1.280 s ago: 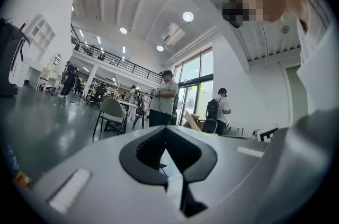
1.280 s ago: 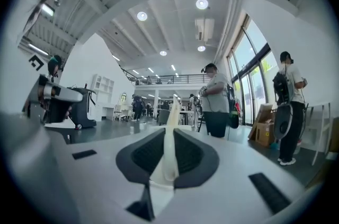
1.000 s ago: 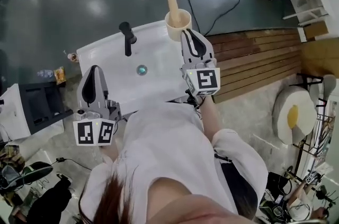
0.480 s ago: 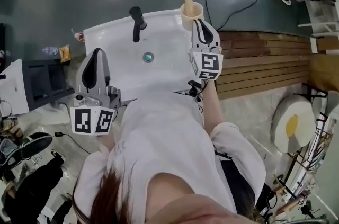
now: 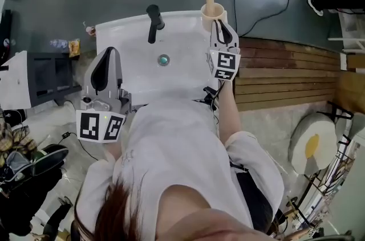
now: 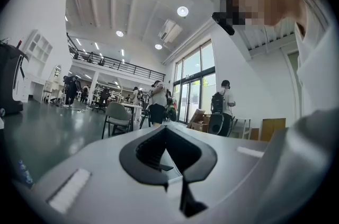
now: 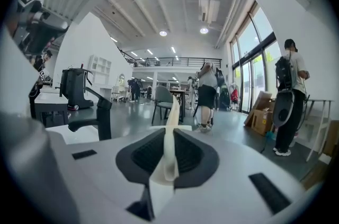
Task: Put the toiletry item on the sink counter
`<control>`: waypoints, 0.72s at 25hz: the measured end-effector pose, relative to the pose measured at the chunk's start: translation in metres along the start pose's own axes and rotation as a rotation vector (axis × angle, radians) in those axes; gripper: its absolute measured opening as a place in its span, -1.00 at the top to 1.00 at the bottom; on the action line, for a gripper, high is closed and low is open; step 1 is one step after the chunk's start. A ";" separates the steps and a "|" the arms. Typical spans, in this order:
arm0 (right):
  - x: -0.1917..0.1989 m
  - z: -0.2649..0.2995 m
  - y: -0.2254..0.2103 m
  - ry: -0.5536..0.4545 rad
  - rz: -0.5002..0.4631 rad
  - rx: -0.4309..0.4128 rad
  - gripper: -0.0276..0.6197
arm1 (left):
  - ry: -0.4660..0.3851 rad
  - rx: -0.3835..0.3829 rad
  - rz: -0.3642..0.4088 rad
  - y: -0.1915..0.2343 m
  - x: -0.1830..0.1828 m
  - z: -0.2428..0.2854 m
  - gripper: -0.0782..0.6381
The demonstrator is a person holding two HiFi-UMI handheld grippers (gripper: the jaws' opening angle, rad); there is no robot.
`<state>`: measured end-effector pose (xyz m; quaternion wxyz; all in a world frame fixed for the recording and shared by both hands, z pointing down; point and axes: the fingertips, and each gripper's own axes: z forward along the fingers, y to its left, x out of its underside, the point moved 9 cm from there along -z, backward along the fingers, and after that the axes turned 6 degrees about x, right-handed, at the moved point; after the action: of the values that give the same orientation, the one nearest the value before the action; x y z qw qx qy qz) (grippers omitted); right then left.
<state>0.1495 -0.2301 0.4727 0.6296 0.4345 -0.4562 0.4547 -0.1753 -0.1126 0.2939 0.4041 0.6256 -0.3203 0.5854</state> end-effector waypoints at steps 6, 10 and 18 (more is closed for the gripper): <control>0.013 0.012 0.001 0.029 -0.003 -0.010 0.77 | 0.004 -0.001 0.011 -0.003 -0.002 0.003 0.82; 0.020 0.015 0.003 0.048 0.002 -0.018 0.77 | 0.007 -0.010 0.014 -0.003 -0.002 0.001 0.82; 0.029 0.023 0.006 0.069 0.006 -0.024 0.77 | 0.009 -0.018 0.014 -0.004 -0.002 0.002 0.82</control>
<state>0.1449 -0.2458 0.5063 0.6488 0.4093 -0.4409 0.4660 -0.1711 -0.1129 0.2918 0.4070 0.6170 -0.3280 0.5882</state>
